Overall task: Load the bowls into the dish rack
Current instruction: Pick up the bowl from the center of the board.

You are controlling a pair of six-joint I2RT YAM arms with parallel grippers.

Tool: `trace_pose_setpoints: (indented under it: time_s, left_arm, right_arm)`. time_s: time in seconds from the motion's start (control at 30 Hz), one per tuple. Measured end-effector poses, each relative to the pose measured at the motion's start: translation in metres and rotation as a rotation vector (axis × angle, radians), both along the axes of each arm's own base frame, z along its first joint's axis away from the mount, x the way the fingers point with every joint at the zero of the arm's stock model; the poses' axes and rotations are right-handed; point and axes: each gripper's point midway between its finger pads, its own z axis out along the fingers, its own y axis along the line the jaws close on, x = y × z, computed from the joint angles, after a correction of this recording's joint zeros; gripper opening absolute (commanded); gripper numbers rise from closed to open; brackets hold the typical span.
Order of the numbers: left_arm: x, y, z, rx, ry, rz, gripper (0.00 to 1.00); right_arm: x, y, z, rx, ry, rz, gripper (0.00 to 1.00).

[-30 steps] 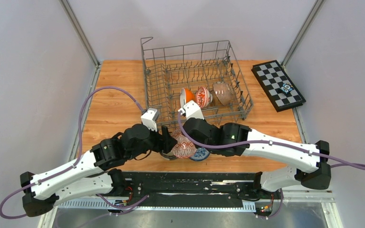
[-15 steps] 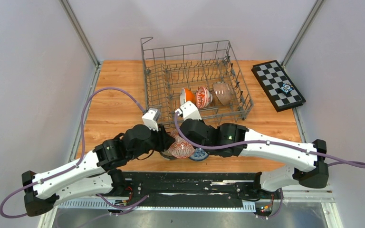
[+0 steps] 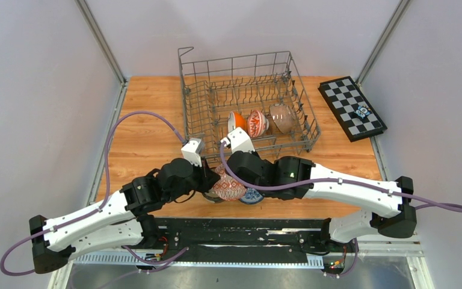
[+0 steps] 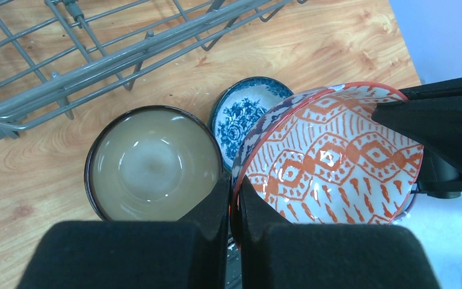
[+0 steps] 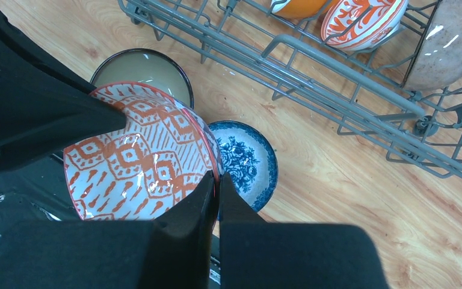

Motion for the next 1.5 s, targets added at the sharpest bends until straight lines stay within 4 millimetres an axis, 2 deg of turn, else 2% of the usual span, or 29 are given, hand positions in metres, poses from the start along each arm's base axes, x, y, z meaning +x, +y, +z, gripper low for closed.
trace_pose_setpoints:
  time_s: [0.07,0.2,0.43,0.6,0.77,0.93,1.13,1.5]
  left_arm:
    - [0.000,0.000,0.000,-0.002,-0.001,0.000,0.00]
    - [0.000,0.001,0.002,-0.005,-0.009,0.001,0.00]
    - [-0.001,0.005,0.009,-0.038,-0.038,0.003,0.00]
    - [-0.001,0.006,0.019,-0.076,-0.070,-0.001,0.00]
    - [-0.002,0.006,0.028,-0.122,-0.106,-0.010,0.00]
    - [-0.005,0.006,0.036,-0.174,-0.140,-0.033,0.00]
    - [-0.009,0.003,0.056,-0.266,-0.188,-0.060,0.00]
    - [-0.017,-0.005,0.072,-0.390,-0.218,-0.109,0.00]
  right_arm:
    - [0.000,0.000,0.000,-0.001,-0.002,0.000,0.08]
    - [-0.001,0.001,0.003,0.014,-0.007,-0.001,0.30]
    - [-0.006,-0.008,0.029,0.166,-0.029,0.013,0.69]
    - [-0.014,-0.021,0.042,0.283,-0.034,0.041,0.85]
    - [-0.027,-0.021,0.046,0.376,-0.013,0.104,0.97]
    - [-0.039,-0.017,0.051,0.457,0.014,0.171,1.00]
    - [-0.054,-0.009,0.065,0.556,0.038,0.253,1.00]
    - [-0.068,0.006,0.080,0.646,0.068,0.342,1.00]
